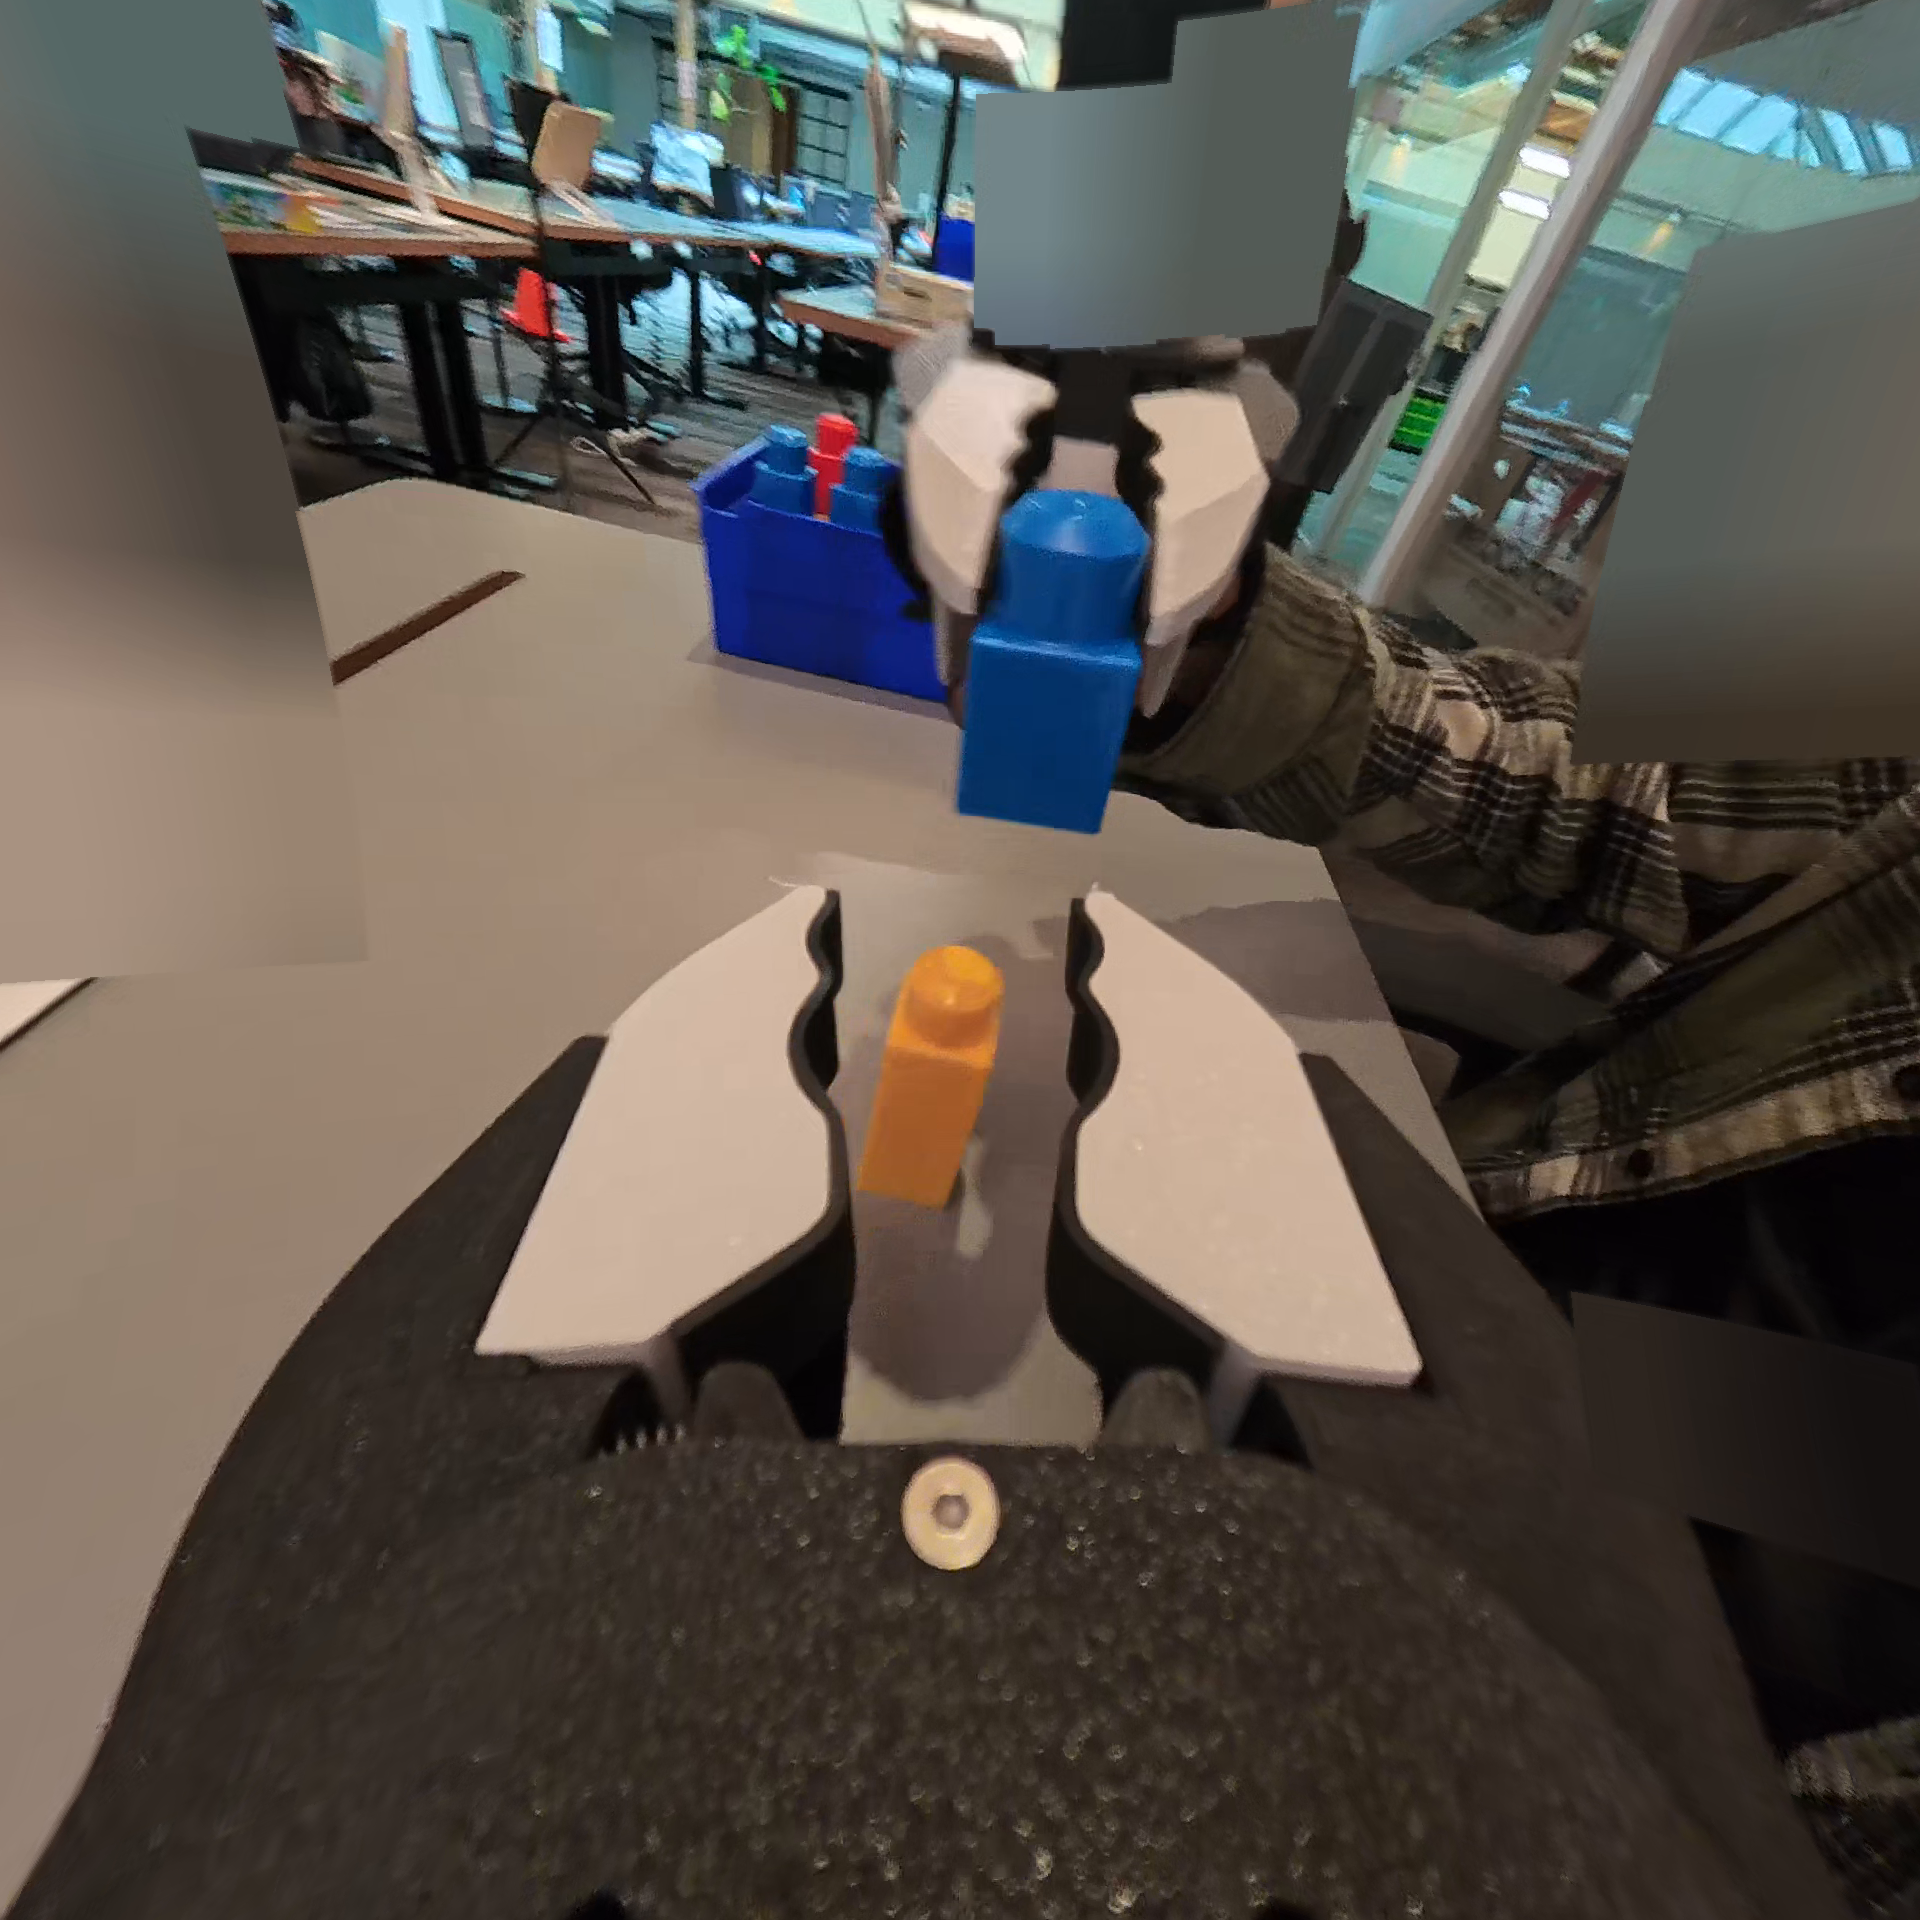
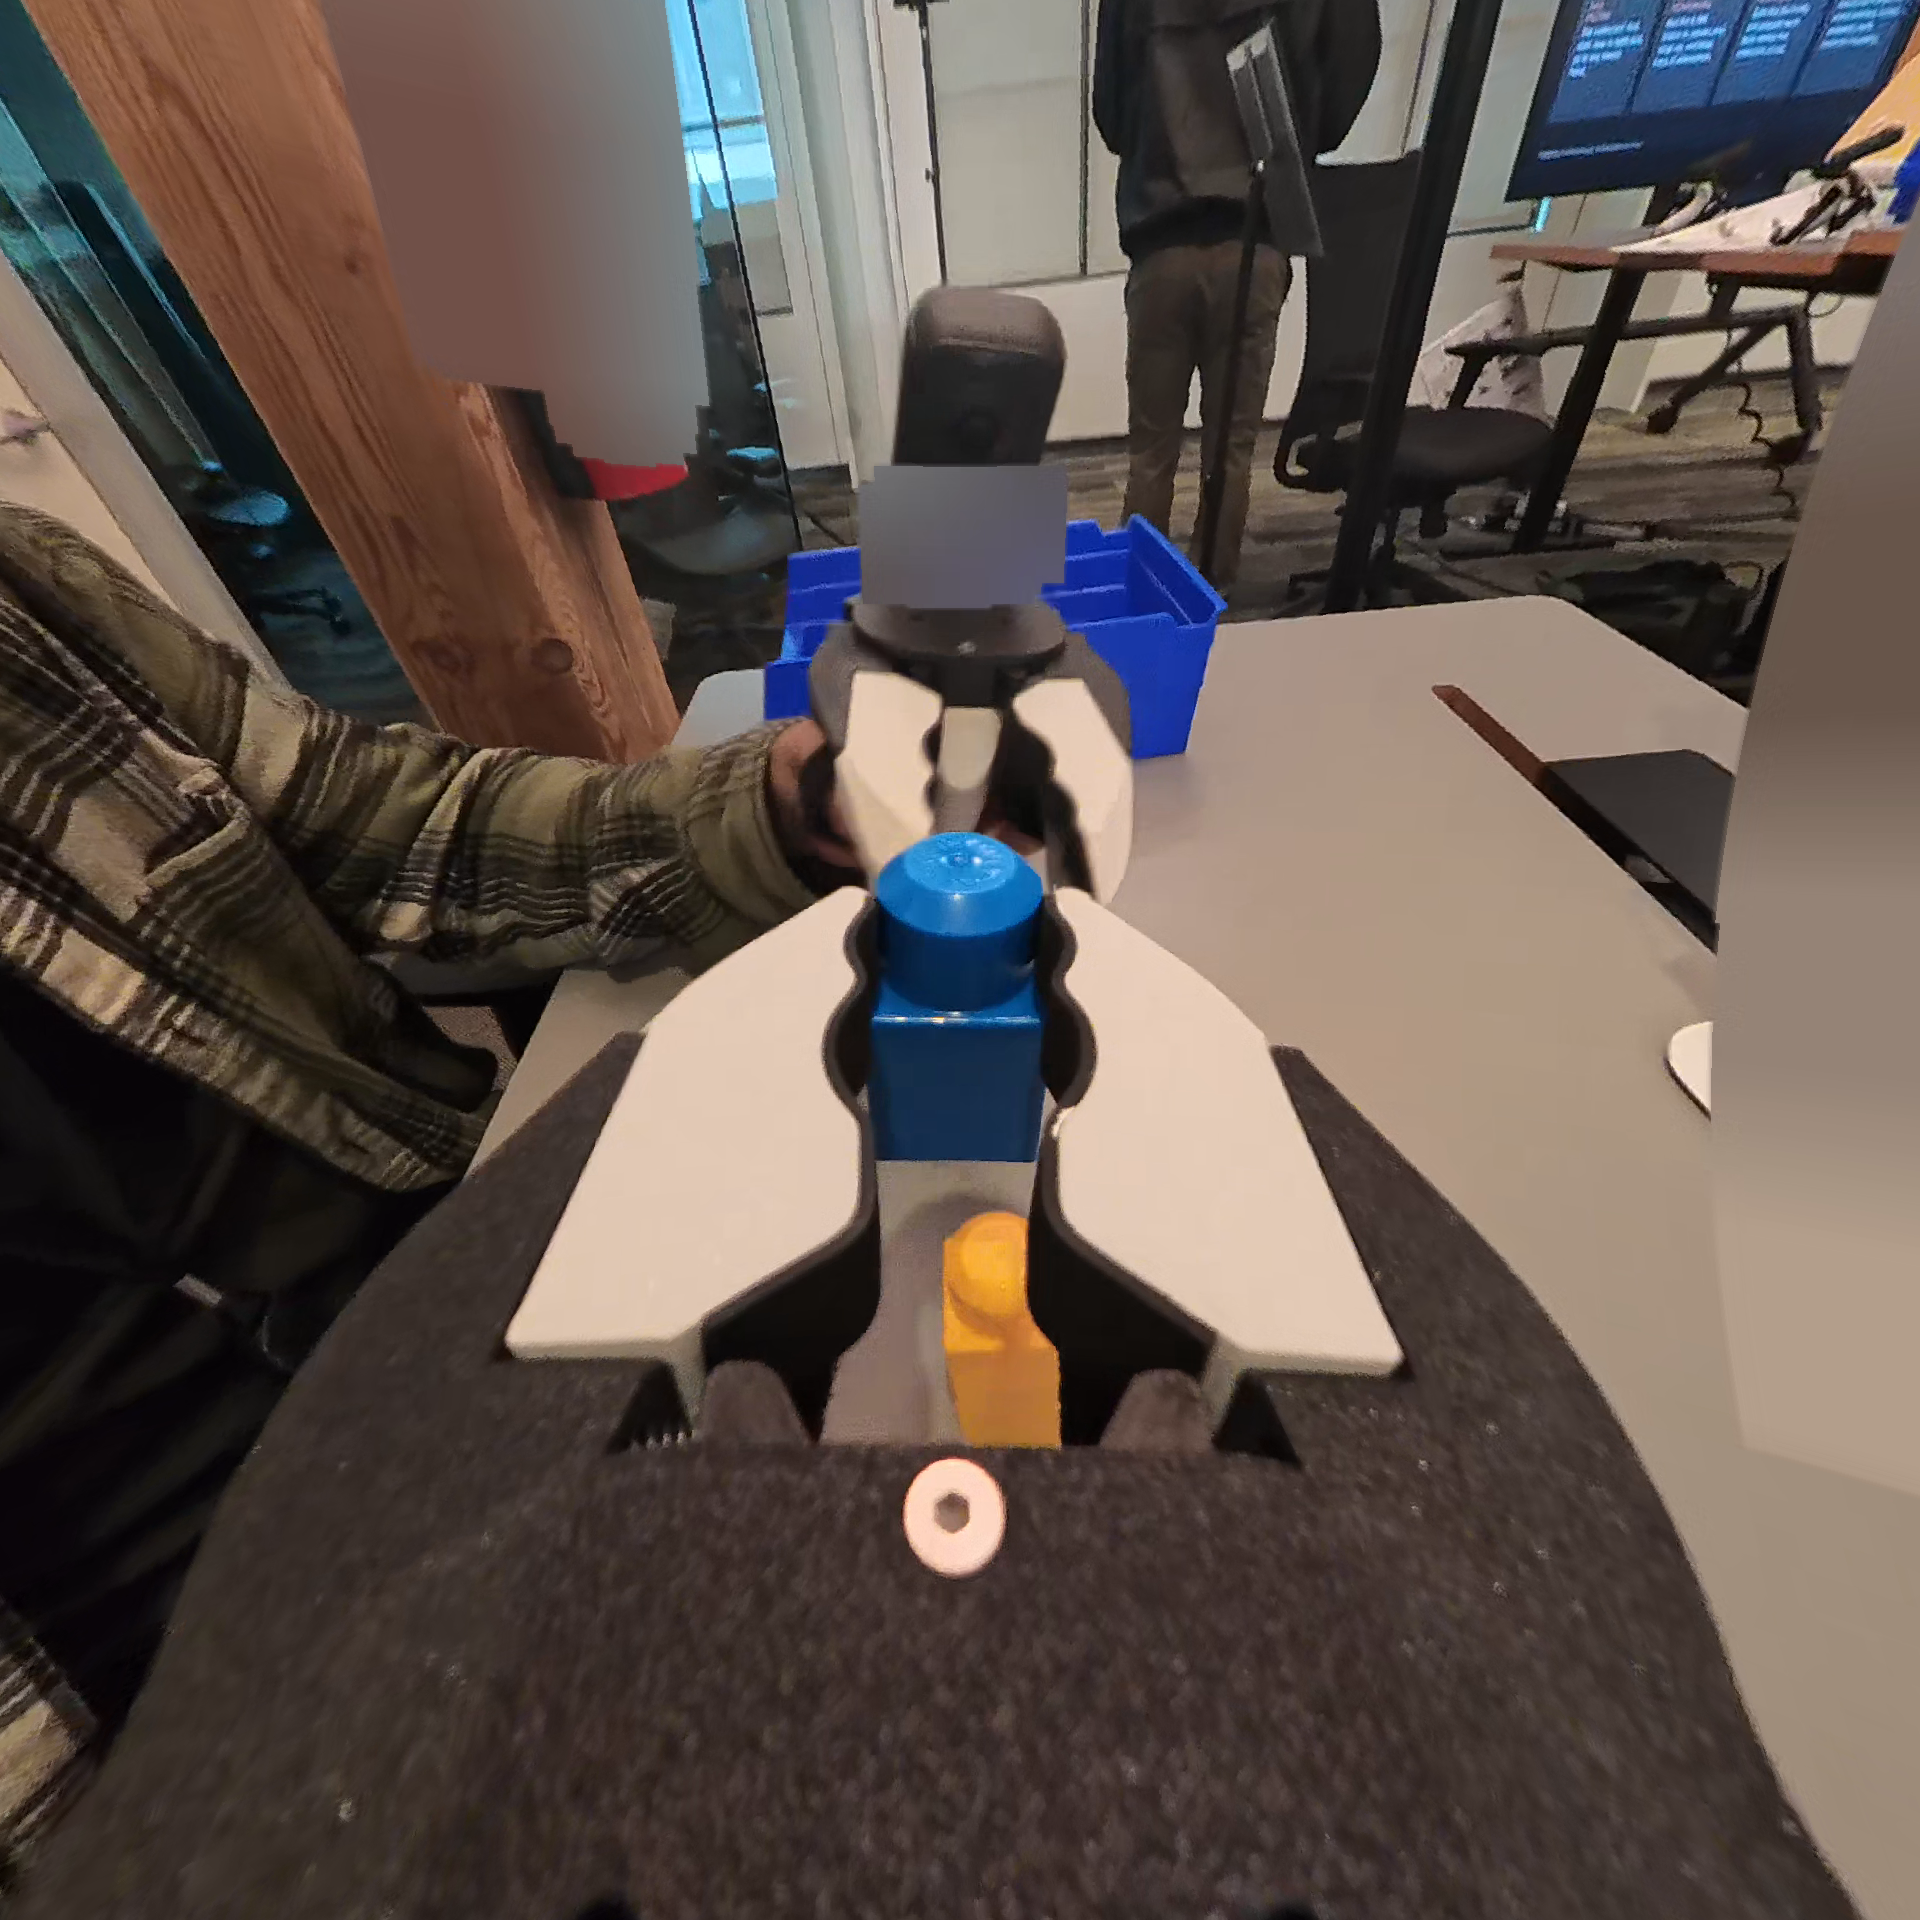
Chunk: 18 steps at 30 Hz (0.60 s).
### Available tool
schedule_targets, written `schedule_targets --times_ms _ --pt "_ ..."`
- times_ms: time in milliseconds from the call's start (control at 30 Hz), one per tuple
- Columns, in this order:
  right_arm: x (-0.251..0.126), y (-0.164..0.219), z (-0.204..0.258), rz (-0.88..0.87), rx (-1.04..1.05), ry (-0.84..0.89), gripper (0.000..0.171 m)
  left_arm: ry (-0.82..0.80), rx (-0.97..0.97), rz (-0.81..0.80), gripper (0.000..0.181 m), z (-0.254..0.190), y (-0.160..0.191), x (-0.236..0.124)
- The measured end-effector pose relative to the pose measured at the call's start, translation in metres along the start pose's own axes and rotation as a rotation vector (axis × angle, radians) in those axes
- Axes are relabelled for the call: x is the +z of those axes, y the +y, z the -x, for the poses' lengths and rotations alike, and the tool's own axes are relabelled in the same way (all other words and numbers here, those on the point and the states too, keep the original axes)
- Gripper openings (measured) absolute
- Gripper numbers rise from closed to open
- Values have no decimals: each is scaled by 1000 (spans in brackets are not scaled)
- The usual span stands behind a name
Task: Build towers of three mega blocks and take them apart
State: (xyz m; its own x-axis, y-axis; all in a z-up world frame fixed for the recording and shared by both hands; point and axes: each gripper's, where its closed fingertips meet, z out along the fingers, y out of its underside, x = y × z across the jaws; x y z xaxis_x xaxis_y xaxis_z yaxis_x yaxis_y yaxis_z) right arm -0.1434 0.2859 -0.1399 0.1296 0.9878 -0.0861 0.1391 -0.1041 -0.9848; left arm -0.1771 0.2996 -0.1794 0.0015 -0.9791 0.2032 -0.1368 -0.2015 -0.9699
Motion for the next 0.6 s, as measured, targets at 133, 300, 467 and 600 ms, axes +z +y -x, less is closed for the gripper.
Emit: schedule_targets --times_ms 133,300,467,600 --pt "-4 22 3 -89 -22 -12 28 -42 -77 -138 36 22 -11 -31" --pt "-3 46 -3 -130 -27 1 28 -66 -84 -168 31 30 -12 -40" --pt "1 60 -10 -87 -22 1 28 -62 -71 -154 31 28 -11 -37" --pt "6 73 -9 -47 -12 -20 28 -70 -79 -158 30 31 -10 -38"
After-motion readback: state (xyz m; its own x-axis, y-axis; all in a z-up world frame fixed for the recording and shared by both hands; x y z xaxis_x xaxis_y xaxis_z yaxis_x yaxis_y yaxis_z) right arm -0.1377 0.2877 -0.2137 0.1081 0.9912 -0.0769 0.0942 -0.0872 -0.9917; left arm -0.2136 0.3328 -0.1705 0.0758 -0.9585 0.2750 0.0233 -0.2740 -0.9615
